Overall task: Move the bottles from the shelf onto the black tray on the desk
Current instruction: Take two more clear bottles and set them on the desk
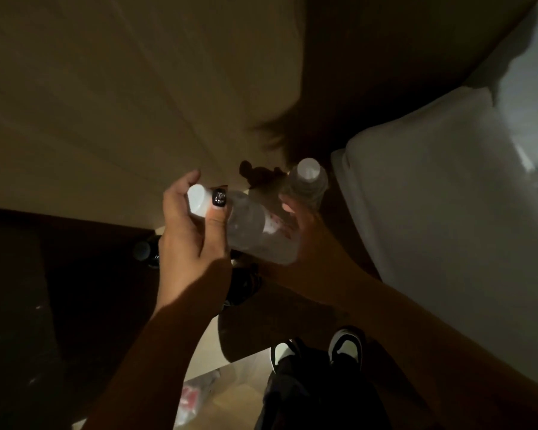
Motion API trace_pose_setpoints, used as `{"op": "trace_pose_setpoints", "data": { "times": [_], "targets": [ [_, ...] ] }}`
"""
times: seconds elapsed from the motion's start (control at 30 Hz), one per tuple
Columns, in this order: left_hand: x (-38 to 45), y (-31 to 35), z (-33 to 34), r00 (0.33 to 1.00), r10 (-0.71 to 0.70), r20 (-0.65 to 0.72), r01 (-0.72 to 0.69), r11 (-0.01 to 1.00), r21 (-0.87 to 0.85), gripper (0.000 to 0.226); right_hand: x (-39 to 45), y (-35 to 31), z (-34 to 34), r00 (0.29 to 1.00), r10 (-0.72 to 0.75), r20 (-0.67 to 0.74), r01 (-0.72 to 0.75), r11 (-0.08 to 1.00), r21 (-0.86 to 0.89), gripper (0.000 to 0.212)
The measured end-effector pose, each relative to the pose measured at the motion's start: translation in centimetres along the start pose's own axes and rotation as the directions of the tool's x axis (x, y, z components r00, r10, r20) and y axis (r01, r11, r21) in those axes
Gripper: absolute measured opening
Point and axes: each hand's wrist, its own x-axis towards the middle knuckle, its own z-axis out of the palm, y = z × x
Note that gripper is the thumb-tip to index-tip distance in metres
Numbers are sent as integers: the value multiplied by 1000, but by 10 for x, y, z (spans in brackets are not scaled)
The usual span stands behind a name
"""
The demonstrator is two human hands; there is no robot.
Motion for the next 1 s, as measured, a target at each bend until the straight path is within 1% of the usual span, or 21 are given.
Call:
{"op": "trace_pose_setpoints", "data": {
  "times": [0.07,0.1,0.13,0.17,0.2,0.3,0.37,0.4,0.43,0.47,0.5,0.57,0.6,0.67,0.77,0.8,0.83,0.87,0.9,1.0],
  "targets": [
    [-1,2,-5,1000,22,19,-22,1000,-10,45,1,1,5,999,-33,14,33,999,-19,120],
    [-1,3,-5,999,41,22,-41,999,-17,48,0,-1,3,997,-60,50,63,996,-59,113],
    [-1,3,-6,998,63,23,-63,998,-32,48,0,1,2,994,-69,82,75,994,-75,100],
    [-1,3,-5,996,80,32,-78,995,-55,45,-1,3,2,993,-53,109,60,996,-65,89],
    [0,3,-5,995,94,45,-90,993,-82,43,-3,7,2,993,-50,110,55,997,-46,84],
    [3,7,-1,987,66,144,-46,989,-140,48,-11,13,6,999,-13,38,13,1000,11,77],
    [8,10,3,981,30,193,6,983,-186,56,-18,17,4,1000,10,3,-10,998,58,64],
    [11,13,7,978,26,208,17,979,-203,61,-21,20,1,999,31,-18,-29,994,101,57],
    [13,16,12,976,42,214,6,975,-221,65,-25,21,-3,998,56,-39,-50,988,145,55],
    [16,18,18,976,66,210,-12,968,-251,67,-29,22,-8,994,80,-72,-66,981,182,57],
    [20,18,25,982,71,177,-14,953,-302,64,-33,23,-13,989,97,-112,-74,978,194,60],
    [30,10,43,997,-21,72,50,905,-423,49,-40,28,-22,971,129,-201,-90,977,194,64],
    [35,3,54,997,-60,41,71,896,-439,47,-42,30,-27,960,149,-238,-103,976,194,62],
    [40,-12,78,998,-62,28,68,927,-370,60,-45,38,-34,939,194,-283,-136,968,211,62],
    [43,-26,114,992,-67,107,94,957,-276,77,-49,56,-41,892,335,-304,-240,920,309,60],
    [44,-30,124,990,-61,126,88,971,-223,77,-50,61,-41,878,379,-293,-273,899,343,59],
    [45,-36,132,991,-33,130,54,985,-163,69,-51,69,-41,869,411,-275,-301,881,366,57],
    [47,-44,138,992,-5,126,18,994,-107,56,-52,76,-42,860,437,-263,-324,867,379,54],
    [50,-49,141,992,-4,126,11,998,-62,47,-54,81,-42,854,453,-256,-337,857,389,52],
    [59,-61,142,992,-13,127,7,999,46,43,-58,88,-45,850,445,-282,-304,851,428,48]
  ]
}}
